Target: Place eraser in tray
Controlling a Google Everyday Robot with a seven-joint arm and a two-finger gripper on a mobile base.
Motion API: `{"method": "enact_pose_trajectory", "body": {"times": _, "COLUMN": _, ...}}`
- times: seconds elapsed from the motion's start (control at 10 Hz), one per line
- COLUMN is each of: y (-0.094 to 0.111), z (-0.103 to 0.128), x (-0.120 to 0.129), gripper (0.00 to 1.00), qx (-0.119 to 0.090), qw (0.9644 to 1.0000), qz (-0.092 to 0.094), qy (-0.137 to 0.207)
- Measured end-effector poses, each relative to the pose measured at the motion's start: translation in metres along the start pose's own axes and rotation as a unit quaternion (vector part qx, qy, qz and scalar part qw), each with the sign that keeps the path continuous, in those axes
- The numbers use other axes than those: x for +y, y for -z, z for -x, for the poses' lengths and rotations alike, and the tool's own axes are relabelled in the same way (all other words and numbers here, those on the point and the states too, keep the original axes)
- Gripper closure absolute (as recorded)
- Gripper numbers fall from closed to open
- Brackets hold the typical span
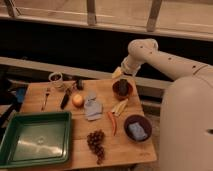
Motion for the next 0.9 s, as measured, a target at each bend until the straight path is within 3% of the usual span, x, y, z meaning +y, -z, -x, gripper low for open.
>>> {"method": "enact_pose_trajectory", "body": {"times": 0.2, "y": -0.027, "z": -0.004, "x": 0.006, "gripper": 0.2, "qx": 0.014, "qw": 0.9999, "qz": 0.008, "qy": 0.005}}
{"method": "enact_pose_trajectory", "body": {"times": 0.5, "y": -0.074, "z": -0.014, "x": 0.001, "gripper": 0.2, "qx": 0.053, "qw": 0.9986, "qz": 0.009, "qy": 0.002}}
{"method": "enact_pose_trajectory", "body": {"times": 0.9, "y": -0.091, "z": -0.011, "x": -0.022, "gripper": 0.2, "qx": 0.06, "qw": 0.9978, "qz": 0.008, "qy": -0.027}}
